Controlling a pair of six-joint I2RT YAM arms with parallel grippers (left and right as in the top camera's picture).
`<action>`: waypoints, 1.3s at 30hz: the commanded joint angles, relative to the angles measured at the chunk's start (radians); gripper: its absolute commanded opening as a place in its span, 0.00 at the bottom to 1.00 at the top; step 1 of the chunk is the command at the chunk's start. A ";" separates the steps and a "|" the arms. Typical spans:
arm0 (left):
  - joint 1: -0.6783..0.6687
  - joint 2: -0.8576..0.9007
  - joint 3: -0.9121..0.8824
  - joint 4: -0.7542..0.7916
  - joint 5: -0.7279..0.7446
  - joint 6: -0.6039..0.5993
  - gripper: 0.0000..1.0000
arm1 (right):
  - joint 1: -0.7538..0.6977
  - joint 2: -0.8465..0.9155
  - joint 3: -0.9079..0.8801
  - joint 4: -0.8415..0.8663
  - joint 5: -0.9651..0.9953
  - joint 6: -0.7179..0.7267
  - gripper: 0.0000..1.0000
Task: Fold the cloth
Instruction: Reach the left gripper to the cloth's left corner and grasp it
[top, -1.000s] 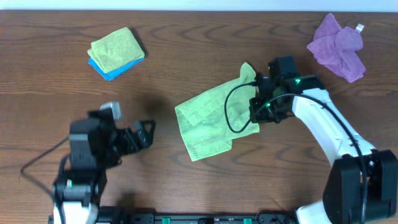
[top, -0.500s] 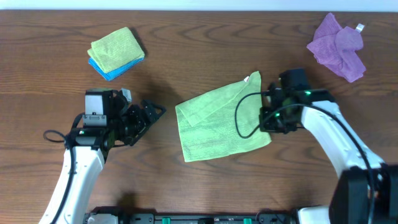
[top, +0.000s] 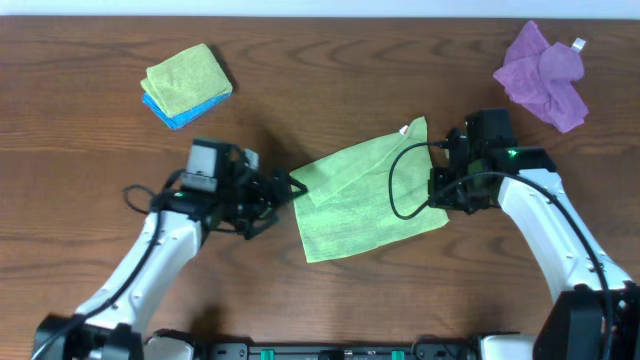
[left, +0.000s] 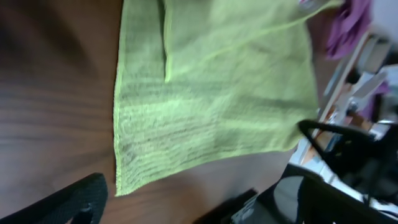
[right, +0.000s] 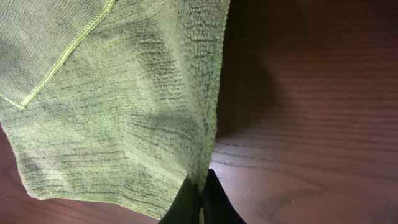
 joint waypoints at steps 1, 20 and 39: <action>-0.031 0.046 0.018 0.004 -0.018 0.004 0.94 | -0.006 -0.009 0.000 0.002 0.012 0.011 0.01; -0.045 0.159 -0.150 0.174 0.123 -0.078 1.00 | -0.006 -0.009 0.000 0.023 -0.030 0.015 0.01; -0.162 0.159 -0.278 0.486 0.056 -0.298 0.91 | -0.006 -0.009 0.000 0.025 -0.060 0.015 0.01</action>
